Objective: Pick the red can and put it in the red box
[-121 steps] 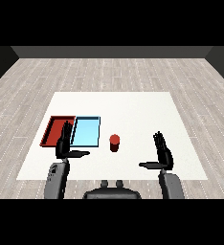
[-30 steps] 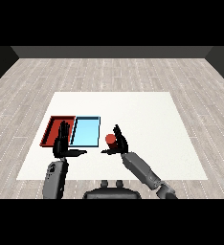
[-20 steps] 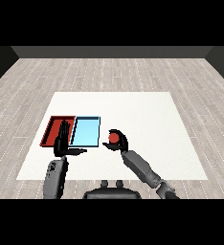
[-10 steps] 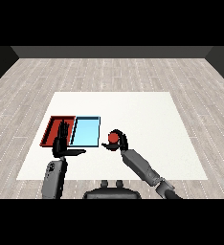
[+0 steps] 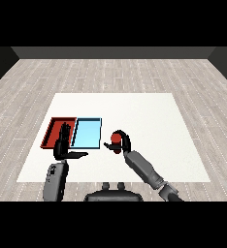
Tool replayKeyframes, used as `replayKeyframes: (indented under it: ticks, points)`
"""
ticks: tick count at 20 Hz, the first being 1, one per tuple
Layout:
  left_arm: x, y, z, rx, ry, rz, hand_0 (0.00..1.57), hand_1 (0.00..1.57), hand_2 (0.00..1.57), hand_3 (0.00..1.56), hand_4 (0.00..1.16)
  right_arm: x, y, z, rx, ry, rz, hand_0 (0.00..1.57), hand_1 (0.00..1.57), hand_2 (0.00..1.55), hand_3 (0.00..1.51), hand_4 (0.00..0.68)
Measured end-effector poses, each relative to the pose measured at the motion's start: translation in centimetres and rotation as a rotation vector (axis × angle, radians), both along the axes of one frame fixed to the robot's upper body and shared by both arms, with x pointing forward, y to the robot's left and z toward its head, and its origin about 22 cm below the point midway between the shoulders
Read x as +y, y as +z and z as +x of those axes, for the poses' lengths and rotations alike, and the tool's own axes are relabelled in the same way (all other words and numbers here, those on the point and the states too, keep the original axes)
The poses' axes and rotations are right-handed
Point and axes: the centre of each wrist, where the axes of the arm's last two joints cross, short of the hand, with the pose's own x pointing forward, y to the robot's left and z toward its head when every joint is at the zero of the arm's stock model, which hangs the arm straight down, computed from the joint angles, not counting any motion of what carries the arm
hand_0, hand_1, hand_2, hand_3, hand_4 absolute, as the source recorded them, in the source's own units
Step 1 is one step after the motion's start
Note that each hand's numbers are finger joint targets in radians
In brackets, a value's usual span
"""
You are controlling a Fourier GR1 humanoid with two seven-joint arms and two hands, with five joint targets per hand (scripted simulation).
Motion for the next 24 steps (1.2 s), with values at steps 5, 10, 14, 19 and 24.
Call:
replayKeyframes:
  ticks: [5, 10, 14, 19, 24]
  points:
    - [-0.9, 0.3, 0.0, -0.011, -0.017, 0.004, 0.00, 0.00, 0.00, 0.00, 0.00, -1.1, 2.9, -0.2, -0.073, -0.003, -0.006, 1.57, 1.57, 1.47, 1.40, 0.601]
    - [-1.4, 1.1, 0.1, -0.009, -0.041, 0.022, 0.00, 0.00, 0.00, 0.00, 0.00, -1.8, 5.5, -0.8, -0.153, -0.024, -0.021, 1.57, 1.57, 1.47, 1.40, 0.610]
    - [-2.8, 1.4, -0.3, 0.001, -0.089, 0.005, 0.00, 0.00, 0.00, 0.00, 0.00, -2.3, 8.2, -1.9, -0.221, -0.041, -0.024, 1.53, 1.53, 1.46, 1.40, 0.601]
    - [-5.9, 2.1, 1.0, 0.028, -0.205, -0.008, 0.00, 0.00, 0.00, 0.00, 0.00, -3.4, 10.9, -1.9, -0.310, -0.050, -0.003, 1.56, 1.56, 1.46, 1.41, 0.602]
    - [-7.1, 2.9, 0.8, 0.047, -0.254, -0.004, 0.00, 0.00, 0.00, 0.00, 0.00, -3.7, 13.0, -0.3, -0.349, -0.045, 0.005, 1.56, 1.56, 1.46, 1.41, 0.598]
